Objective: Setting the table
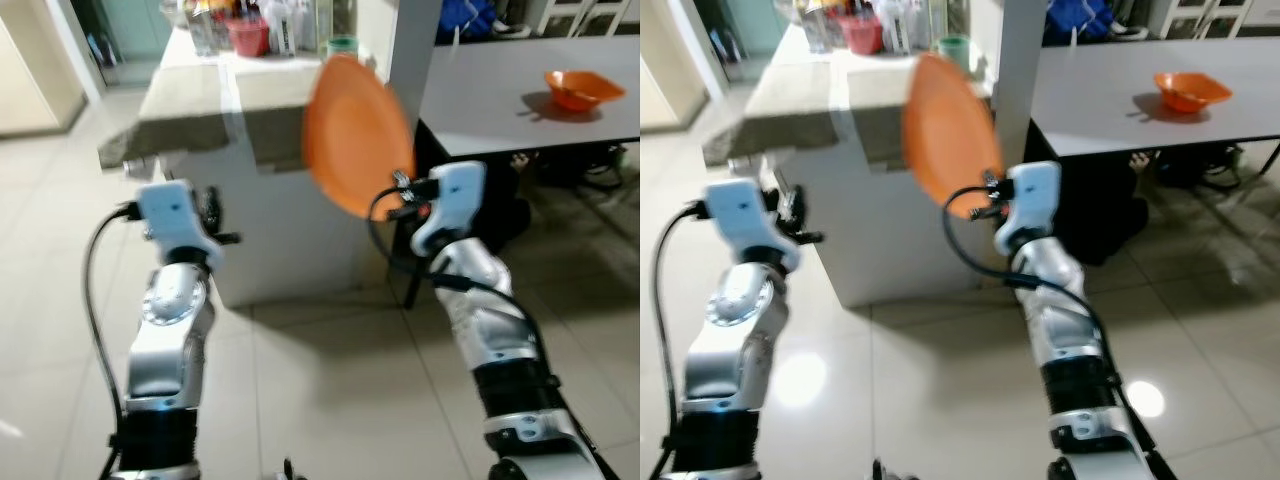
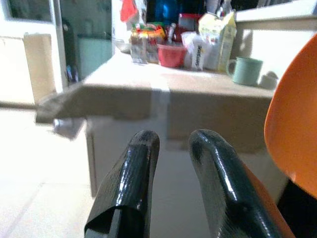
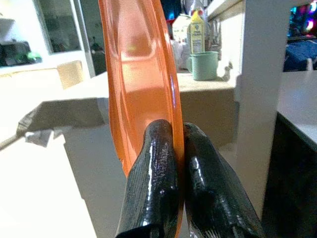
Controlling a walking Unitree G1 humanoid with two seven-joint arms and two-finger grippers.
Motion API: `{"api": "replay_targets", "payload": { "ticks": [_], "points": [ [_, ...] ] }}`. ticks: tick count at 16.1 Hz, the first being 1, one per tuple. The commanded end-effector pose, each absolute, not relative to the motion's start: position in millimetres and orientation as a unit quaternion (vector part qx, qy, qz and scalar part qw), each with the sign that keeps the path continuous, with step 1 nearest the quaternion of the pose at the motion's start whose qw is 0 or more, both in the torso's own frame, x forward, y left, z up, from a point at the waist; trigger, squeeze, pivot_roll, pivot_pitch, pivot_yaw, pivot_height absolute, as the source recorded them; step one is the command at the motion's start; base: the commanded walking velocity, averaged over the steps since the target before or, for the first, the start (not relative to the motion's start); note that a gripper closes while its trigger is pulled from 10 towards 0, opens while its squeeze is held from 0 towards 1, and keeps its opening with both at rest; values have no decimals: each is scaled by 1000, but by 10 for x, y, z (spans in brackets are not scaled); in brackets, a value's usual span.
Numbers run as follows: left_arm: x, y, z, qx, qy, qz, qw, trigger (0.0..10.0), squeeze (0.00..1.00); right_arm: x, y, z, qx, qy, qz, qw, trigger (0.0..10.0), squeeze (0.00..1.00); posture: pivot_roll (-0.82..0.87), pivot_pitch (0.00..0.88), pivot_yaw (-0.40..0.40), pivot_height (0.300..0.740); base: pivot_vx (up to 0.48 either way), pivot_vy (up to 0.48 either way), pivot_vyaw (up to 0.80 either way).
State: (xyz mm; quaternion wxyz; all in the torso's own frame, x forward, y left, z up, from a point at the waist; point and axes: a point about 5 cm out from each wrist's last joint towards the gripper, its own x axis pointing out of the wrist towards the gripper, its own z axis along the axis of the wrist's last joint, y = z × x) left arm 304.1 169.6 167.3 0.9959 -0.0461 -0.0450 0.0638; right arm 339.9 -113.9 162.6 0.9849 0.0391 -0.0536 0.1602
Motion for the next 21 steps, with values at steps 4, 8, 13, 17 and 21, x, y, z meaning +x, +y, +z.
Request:
{"api": "replay_targets", "payload": {
  "ticks": [4, 8, 13, 17, 21],
  "points": [
    [3062, 1644, 1705, -48, -48, 61, 996, 10000, 0, 3404, -1186, 1722, 33, -78, 157, 984, 0, 0, -111, 12, 67, 740, 477, 0, 434],
    [3072, 1630, 1701, -50, -47, 61, 996, 10000, 0, 3412, -1204, 1701, 31, -71, 153, 985, 0, 0, -113, 15, 66, 740, 360, 0, 328],
    [3072, 1619, 1696, -53, -46, 65, 995, 10000, 0, 3416, -1210, 1684, 36, -67, 147, 986, 0, 0, -113, 12, 69, 740, 0, 0, 256],
    [3065, 1626, 1700, -44, -50, 75, 995, 10000, 0, 3418, -1202, 1706, 38, -75, 154, 984, 0, 0, -110, 5, 68, 740, 0, 0, 0],
    [3063, 1631, 1708, -42, -53, 80, 995, 10000, 0, 3425, -1169, 1783, 39, -90, 161, 982, 0, 0, -105, 0, 66, 740, 0, -328, 0]
  ]
}}
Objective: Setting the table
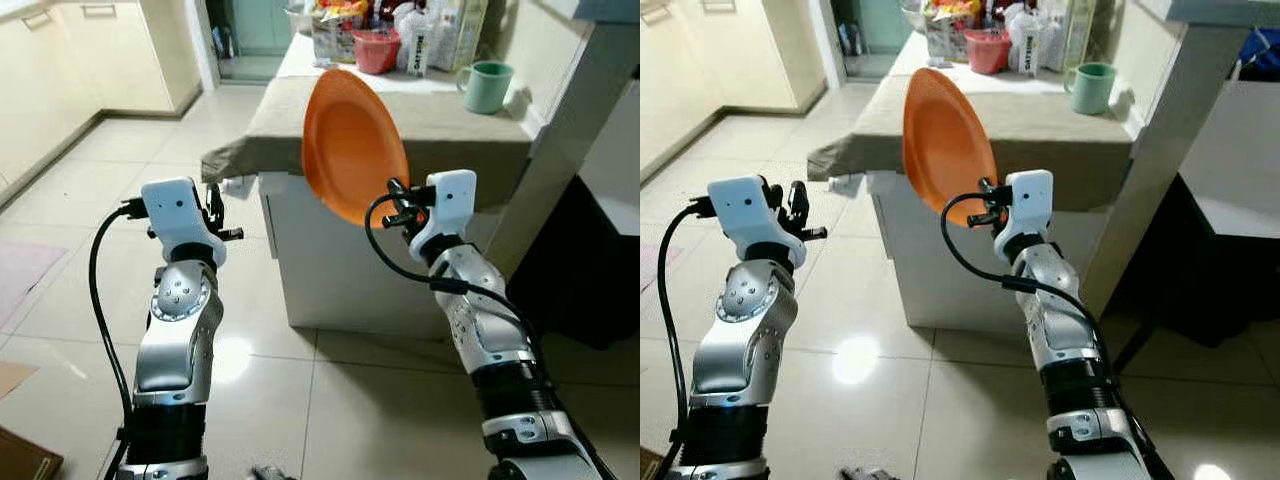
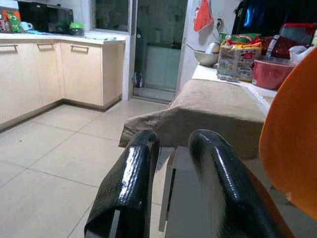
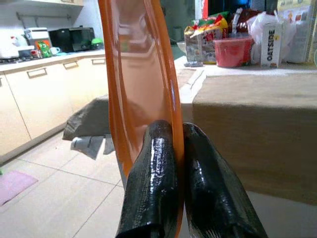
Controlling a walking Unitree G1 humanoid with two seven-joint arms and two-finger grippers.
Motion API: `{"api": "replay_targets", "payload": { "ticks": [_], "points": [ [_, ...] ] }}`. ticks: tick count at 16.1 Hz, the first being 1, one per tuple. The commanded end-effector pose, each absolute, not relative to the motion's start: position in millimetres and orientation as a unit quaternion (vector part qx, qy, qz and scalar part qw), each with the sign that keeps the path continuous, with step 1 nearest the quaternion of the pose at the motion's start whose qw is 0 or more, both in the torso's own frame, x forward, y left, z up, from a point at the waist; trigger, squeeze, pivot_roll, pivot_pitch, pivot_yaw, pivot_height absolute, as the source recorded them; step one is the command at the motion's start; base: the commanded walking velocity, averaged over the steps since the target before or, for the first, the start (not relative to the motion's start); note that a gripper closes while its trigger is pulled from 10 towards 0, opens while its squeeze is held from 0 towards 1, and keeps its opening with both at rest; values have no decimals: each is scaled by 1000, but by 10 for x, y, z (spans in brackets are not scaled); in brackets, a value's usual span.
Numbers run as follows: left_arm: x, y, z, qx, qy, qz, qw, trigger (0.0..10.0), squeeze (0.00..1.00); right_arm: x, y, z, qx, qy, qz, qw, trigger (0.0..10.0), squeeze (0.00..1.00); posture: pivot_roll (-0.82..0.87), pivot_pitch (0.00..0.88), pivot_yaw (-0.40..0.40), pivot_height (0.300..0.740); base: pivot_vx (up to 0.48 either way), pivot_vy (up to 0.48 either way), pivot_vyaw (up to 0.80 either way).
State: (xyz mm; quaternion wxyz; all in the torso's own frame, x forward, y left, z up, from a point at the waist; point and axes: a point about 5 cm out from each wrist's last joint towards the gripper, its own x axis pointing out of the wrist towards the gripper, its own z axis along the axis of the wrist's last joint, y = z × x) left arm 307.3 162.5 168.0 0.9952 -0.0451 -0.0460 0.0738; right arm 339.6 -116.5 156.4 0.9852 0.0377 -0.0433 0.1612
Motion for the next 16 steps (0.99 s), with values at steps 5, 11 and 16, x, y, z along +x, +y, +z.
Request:
{"api": "replay_targets", "payload": {
  "ticks": [5, 11, 16],
  "points": [
    [3075, 1613, 1708, -38, -54, 78, 995, 10000, 0, 3406, -1233, 2157, 17, -159, 164, 974, 0, 0, -115, 0, 69, 740, 0, -475, 0],
    [3088, 1578, 1703, -35, -52, 71, 996, 10000, 0, 3382, -1207, 2117, 15, -161, 162, 973, 0, 0, -115, 0, 74, 740, 0, -472, 0],
    [3088, 1579, 1701, -31, -51, 72, 996, 10000, 0, 3361, -1183, 2038, 17, -151, 165, 975, 0, 0, -118, 0, 77, 740, 0, -462, 0]
  ]
}}
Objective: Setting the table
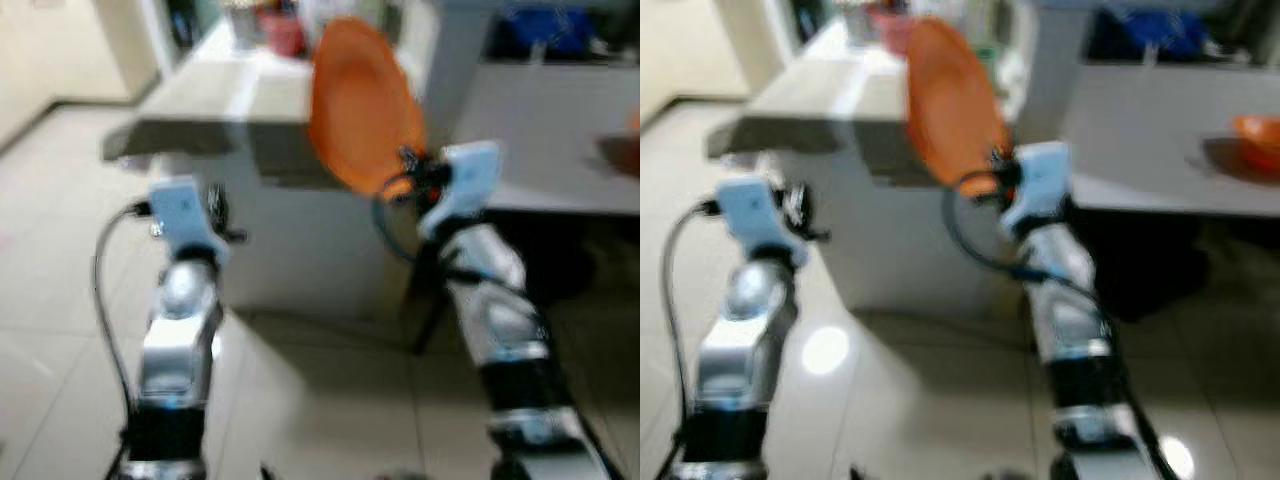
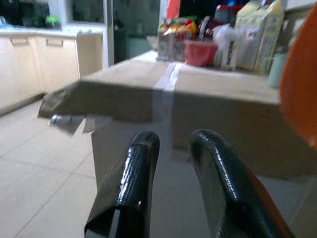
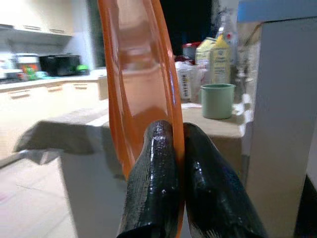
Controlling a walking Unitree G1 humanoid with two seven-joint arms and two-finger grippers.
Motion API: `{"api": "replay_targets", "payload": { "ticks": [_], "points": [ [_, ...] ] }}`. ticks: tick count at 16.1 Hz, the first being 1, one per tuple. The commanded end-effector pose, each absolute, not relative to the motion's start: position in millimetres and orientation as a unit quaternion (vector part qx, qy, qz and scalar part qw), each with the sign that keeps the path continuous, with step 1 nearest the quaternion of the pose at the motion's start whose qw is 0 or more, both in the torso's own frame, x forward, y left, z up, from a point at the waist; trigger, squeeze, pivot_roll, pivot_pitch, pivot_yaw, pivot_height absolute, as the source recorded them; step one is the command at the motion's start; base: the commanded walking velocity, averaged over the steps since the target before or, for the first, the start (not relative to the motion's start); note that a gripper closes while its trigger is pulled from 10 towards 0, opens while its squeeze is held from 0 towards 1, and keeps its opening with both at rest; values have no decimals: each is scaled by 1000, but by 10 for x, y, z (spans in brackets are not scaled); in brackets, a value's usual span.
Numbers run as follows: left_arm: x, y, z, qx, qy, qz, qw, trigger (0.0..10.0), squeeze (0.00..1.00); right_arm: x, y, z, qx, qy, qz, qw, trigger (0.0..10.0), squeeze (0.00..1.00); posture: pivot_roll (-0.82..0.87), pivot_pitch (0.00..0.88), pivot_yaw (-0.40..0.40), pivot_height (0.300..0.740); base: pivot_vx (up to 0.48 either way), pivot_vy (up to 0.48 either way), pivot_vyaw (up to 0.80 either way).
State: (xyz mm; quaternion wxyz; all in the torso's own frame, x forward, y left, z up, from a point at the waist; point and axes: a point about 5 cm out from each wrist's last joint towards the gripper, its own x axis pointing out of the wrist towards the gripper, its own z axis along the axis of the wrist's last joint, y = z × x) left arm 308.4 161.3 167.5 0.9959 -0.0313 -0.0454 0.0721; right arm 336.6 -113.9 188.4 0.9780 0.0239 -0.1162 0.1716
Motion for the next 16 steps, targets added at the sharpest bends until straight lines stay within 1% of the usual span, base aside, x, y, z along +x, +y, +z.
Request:
{"api": "replay_targets", "payload": {
  "ticks": [1, 5, 16],
  "points": [
    [3093, 1565, 1702, -29, -52, 68, 996, 10000, 0, 3360, -1188, 2030, 16, -150, 164, 975, 0, 0, -118, 0, 77, 740, 0, -461, 0],
    [3111, 1547, 1696, -21, -47, 57, 997, 10000, 0, 3352, -1187, 1992, 15, -145, 161, 976, 0, 0, -120, 0, 80, 740, 0, -436, 0],
    [3166, 1536, 1713, -9, -49, 51, 997, 10000, 0, 3335, -1207, 1979, 10, -148, 156, 977, 0, 0, -134, 0, 87, 740, 271, -393, 0]
  ]
}}
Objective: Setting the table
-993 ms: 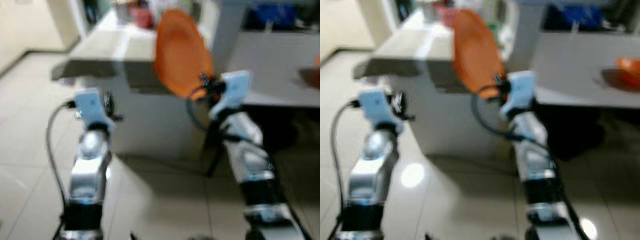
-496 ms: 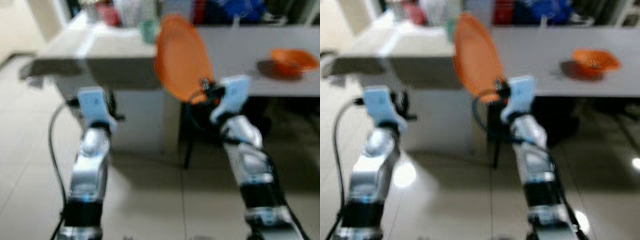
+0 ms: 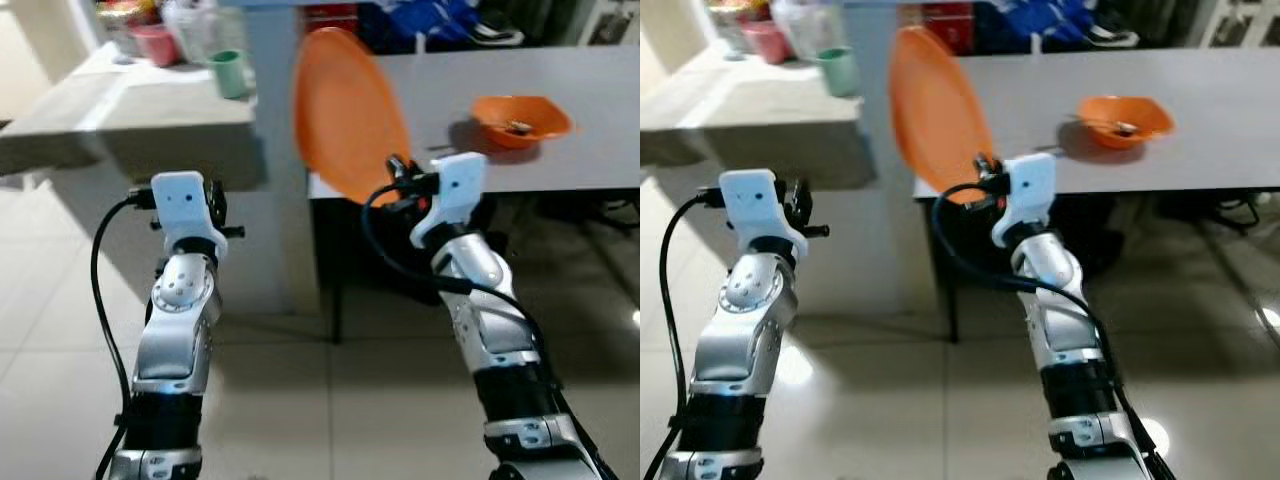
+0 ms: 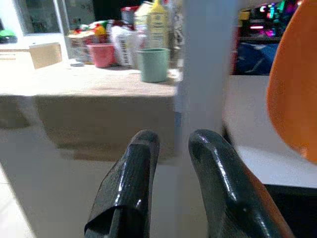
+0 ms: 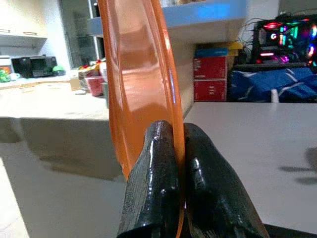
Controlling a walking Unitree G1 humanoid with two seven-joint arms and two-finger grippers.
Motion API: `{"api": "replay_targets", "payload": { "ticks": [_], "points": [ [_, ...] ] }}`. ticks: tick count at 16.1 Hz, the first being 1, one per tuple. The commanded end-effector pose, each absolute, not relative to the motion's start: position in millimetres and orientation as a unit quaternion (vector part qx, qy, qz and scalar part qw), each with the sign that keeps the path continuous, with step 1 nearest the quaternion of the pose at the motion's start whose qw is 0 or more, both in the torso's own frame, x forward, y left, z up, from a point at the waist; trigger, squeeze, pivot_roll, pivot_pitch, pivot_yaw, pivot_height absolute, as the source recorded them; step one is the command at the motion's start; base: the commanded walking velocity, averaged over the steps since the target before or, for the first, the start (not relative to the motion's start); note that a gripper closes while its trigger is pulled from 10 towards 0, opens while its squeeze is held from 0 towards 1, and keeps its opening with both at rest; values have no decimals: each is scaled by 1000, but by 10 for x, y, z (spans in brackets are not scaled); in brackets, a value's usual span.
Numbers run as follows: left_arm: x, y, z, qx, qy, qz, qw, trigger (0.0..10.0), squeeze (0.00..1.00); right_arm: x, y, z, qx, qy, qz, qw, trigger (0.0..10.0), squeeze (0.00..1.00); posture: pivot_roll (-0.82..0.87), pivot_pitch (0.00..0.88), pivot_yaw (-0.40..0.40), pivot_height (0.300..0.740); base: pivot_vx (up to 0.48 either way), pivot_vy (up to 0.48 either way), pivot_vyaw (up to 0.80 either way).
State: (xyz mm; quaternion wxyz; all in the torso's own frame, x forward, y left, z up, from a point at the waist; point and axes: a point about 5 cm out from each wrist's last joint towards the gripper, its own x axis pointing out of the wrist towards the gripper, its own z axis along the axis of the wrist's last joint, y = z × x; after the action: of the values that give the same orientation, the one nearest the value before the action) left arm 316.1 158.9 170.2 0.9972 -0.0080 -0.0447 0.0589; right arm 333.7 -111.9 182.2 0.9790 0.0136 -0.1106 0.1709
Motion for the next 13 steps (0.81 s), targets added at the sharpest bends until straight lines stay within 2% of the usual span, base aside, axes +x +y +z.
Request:
{"api": "replay_targets", "payload": {
  "ticks": [1, 10, 13],
  "points": [
    [3168, 1532, 1717, -8, -50, 50, 997, 10000, 0, 3336, -1205, 1976, 10, -148, 156, 977, 0, 0, -133, 0, 87, 740, 270, -394, 0],
    [3172, 1515, 1725, 3, -54, 46, 998, 10000, 0, 3343, -1191, 1961, 10, -147, 160, 976, 0, 0, -132, 0, 85, 740, 264, -397, 0],
    [3177, 1506, 1729, 6, -56, 38, 998, 10000, 0, 3344, -1183, 1946, 10, -146, 161, 976, 0, 0, -131, 0, 85, 740, 0, -417, 0]
  ]
}}
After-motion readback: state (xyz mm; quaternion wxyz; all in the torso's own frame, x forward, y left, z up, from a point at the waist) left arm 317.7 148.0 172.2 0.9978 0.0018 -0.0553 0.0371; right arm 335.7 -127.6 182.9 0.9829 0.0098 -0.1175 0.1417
